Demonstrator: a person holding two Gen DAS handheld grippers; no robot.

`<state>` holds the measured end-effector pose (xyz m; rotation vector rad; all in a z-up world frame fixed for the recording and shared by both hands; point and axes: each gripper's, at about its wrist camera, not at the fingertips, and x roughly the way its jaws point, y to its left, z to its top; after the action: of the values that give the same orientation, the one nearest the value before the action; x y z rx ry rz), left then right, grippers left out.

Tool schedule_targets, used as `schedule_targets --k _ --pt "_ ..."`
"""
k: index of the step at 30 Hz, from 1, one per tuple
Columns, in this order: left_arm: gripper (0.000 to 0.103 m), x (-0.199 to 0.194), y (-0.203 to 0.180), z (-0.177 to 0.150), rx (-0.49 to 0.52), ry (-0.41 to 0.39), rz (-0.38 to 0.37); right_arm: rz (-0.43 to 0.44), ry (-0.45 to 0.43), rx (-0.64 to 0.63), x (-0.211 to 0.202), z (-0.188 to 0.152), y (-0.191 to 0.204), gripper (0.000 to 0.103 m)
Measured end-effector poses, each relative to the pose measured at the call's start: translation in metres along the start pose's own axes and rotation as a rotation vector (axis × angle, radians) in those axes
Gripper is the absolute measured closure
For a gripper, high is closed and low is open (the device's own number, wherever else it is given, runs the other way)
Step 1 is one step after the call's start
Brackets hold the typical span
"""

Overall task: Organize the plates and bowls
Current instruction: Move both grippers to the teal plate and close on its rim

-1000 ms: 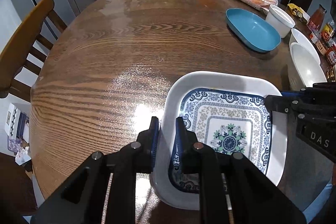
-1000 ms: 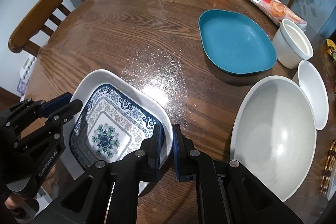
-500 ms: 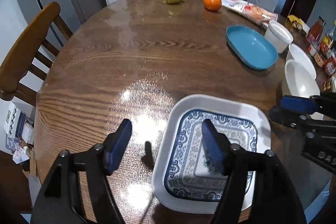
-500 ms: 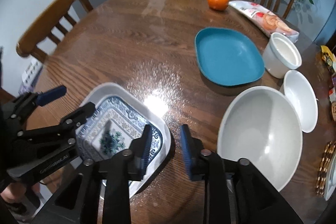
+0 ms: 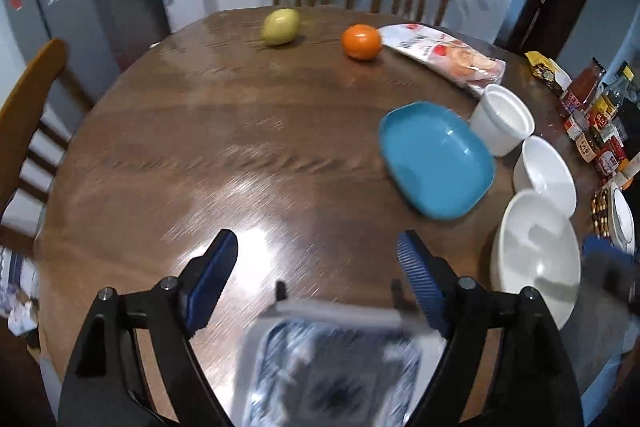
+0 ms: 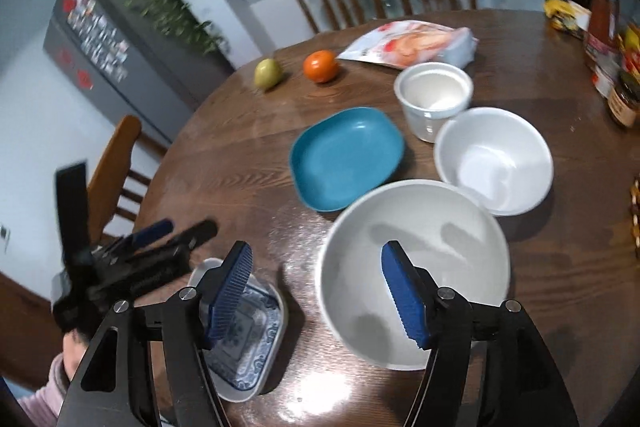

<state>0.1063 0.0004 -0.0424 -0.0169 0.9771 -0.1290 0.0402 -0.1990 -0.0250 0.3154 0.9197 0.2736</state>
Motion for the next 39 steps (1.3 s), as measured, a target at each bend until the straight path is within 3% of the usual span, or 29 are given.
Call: schedule_targets --k 2,8,15,22,30,33,39 --pt "0.022 0.017 -0.015 0.016 0.013 0.015 -0.016 -0.005 -0.003 0.014 -0.001 0.001 -0.008 0.035" --pt "0.022 0.073 -0.049 0.049 0.073 0.063 0.031 -0.024 -0.021 0.050 -0.004 0.005 -0.027 0.035" --pt "0.024 0.109 -0.043 0.051 0.125 0.136 0.132 -0.042 -0.008 0.054 0.000 0.008 -0.040 0.035" --pt "0.024 0.102 -0.001 0.044 0.135 0.142 0.172 -0.044 0.010 -0.021 0.020 0.029 -0.021 0.035" --pt "0.022 0.095 0.038 0.034 0.131 0.159 0.181 -0.133 0.109 -0.287 0.092 0.055 0.041 0.035" --pt "0.022 0.091 0.045 0.030 0.120 0.162 0.158 -0.192 0.149 -0.395 0.120 0.052 0.058 0.035" --pt "0.024 0.086 0.053 0.018 0.127 0.158 0.110 -0.205 0.237 -0.423 0.152 0.045 0.065 0.039"
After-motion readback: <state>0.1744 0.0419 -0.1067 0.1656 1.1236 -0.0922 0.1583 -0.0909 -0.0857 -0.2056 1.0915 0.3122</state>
